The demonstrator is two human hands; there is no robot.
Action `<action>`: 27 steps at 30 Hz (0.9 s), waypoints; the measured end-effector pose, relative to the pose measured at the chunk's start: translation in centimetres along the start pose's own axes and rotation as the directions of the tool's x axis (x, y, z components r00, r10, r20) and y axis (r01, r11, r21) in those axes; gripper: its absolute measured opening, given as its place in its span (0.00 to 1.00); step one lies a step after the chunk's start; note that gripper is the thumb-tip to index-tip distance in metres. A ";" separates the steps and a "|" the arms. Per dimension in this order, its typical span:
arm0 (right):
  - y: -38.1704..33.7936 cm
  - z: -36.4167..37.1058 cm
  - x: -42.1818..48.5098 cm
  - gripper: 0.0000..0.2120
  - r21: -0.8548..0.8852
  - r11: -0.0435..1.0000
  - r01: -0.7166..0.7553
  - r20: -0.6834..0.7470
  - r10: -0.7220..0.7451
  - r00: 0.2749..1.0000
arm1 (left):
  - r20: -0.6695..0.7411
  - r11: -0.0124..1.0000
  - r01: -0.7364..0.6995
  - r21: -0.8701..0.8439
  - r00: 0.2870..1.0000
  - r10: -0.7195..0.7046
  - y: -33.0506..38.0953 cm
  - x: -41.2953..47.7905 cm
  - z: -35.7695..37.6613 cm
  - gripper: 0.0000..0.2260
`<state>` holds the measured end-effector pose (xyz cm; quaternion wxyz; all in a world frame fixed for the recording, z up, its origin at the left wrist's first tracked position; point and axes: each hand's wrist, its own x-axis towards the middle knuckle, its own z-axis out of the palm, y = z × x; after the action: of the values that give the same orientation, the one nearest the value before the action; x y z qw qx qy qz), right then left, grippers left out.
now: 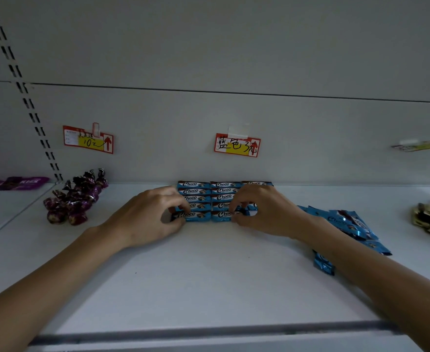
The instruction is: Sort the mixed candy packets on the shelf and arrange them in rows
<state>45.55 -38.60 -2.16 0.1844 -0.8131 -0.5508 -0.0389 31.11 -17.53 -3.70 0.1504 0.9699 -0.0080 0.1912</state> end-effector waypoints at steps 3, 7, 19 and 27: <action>-0.1 -0.5 -0.2 0.09 0.034 0.999 -0.023 -0.049 0.025 0.998 | -0.022 1.000 -0.018 -0.010 1.000 0.018 0.2 0.1 -0.1 0.19; 0.7 -1.4 -0.7 0.08 0.044 0.997 -0.063 -0.119 0.068 0.991 | -0.029 0.998 -0.056 -0.033 0.998 0.055 1.3 0.7 -0.1 0.20; 5.3 -4.8 -6.1 0.07 0.048 0.974 -0.221 -0.153 0.225 0.962 | 0.020 0.956 -0.217 -0.199 0.974 0.226 10.5 4.9 3.5 0.12; 7.3 -5.8 -9.1 0.10 -0.017 0.953 -0.303 -0.097 0.300 0.949 | 0.150 0.944 -0.289 -0.160 0.938 0.312 14.1 6.3 6.2 0.14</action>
<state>49.48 -51.04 -1.05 0.2008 -0.8878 -0.4103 -0.0567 38.22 -32.51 -2.72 0.1838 0.9576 -0.1824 0.1261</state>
